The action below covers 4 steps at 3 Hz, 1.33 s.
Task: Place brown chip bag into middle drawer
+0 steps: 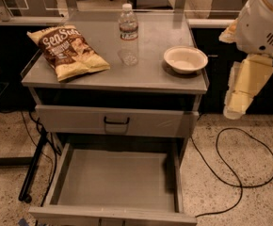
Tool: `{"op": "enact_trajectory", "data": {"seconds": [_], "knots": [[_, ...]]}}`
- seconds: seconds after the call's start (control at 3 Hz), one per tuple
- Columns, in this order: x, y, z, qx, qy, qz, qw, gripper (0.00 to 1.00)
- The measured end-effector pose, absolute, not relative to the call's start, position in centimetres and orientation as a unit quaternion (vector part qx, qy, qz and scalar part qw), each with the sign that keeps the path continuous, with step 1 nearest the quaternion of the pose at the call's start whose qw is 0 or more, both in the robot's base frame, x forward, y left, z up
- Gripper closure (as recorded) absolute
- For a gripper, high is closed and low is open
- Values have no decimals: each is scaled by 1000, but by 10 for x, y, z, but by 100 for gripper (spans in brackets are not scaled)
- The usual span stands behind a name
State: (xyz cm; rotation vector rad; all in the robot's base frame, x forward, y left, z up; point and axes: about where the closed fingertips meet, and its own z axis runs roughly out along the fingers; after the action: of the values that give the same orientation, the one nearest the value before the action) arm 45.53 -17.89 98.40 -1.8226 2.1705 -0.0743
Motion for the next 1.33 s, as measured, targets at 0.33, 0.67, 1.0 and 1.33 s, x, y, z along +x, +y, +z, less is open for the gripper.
{"op": "enact_trajectory", "data": {"seconds": [0.33,0.67,1.0,1.33], "knots": [[477,-148,997,-657,730,-30,186,0],[496,-91,1018,-702,675,-30,225,0],[504,-39,1026,-739,628,-16,244,0],[505,-39,1027,-739,627,-17,246,0]]}}
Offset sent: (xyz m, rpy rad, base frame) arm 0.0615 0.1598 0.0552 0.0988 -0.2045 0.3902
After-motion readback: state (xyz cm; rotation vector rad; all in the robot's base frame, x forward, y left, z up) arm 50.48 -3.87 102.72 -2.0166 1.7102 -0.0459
